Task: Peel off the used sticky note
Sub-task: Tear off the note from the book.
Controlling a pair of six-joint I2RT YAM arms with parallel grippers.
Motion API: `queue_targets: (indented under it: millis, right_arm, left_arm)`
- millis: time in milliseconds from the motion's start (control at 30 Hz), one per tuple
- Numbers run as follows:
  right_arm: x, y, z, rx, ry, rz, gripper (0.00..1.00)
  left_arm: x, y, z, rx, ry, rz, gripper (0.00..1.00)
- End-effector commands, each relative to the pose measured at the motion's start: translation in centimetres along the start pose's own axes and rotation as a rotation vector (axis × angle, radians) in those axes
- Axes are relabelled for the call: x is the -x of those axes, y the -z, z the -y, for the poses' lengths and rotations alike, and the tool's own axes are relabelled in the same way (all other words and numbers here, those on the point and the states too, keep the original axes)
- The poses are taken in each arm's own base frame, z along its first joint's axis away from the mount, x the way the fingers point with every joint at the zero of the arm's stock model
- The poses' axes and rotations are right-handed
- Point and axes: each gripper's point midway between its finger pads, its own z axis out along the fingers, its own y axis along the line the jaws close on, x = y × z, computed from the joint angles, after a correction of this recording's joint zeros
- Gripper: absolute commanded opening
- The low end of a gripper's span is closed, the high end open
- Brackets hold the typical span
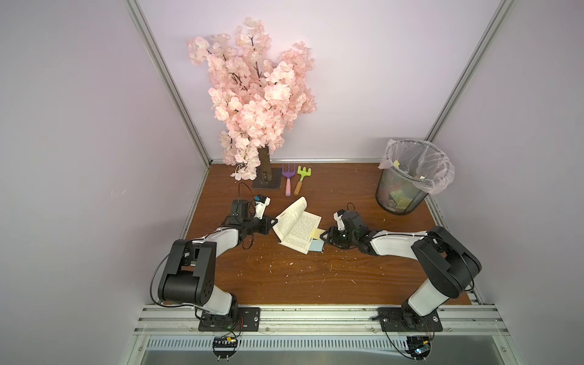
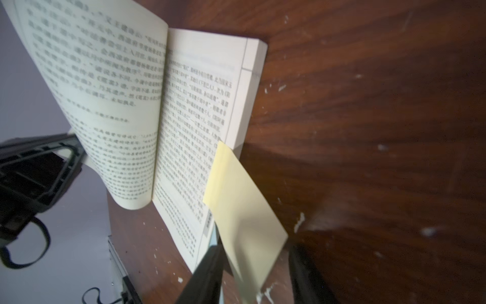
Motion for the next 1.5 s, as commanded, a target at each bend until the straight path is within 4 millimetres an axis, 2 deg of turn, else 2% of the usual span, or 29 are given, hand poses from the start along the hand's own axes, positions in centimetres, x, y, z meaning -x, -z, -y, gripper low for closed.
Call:
queue_targets:
  millis: [0,67,200,533,1000,1333,1400,1467]
  right_arm:
    - [0.8,-0.8,-2.1,0.145,-0.061,-0.001,0.36]
    - [1.3,-0.9,-2.3,0.175,-0.083,0.011,0.29]
    - [2.1,-0.8,-1.8,0.154,-0.087,0.020,0.00]
    - [3.3,1.4,0.2,0.139,-0.090,0.027,0.00]
    - [3.3,2.5,-1.0,0.233,-0.052,-0.054,0.00]
    - [2.9,3.6,1.1,0.249,-0.075,-0.091,0.00]
    - [2.9,3.9,0.9,0.263,-0.064,-0.094,0.00]
    - [3.2,4.5,-0.3,0.294,-0.037,-0.089,0.00]
  left_arm:
    - [-0.9,-0.2,-0.4,-0.005,0.043,-0.041,0.01]
    - [-1.0,-0.2,-0.4,-0.007,0.043,-0.041,0.01]
    - [-1.0,-0.2,-0.4,-0.009,0.044,-0.045,0.01]
    - [-1.1,-0.2,-0.4,-0.008,0.047,-0.047,0.01]
    - [-1.1,-0.3,-0.5,-0.006,0.050,-0.047,0.01]
    - [-1.1,-0.3,-0.5,-0.007,0.050,-0.048,0.01]
    - [-1.1,-0.2,-0.5,-0.006,0.049,-0.047,0.01]
    - [-1.1,-0.2,-0.5,-0.007,0.049,-0.046,0.01]
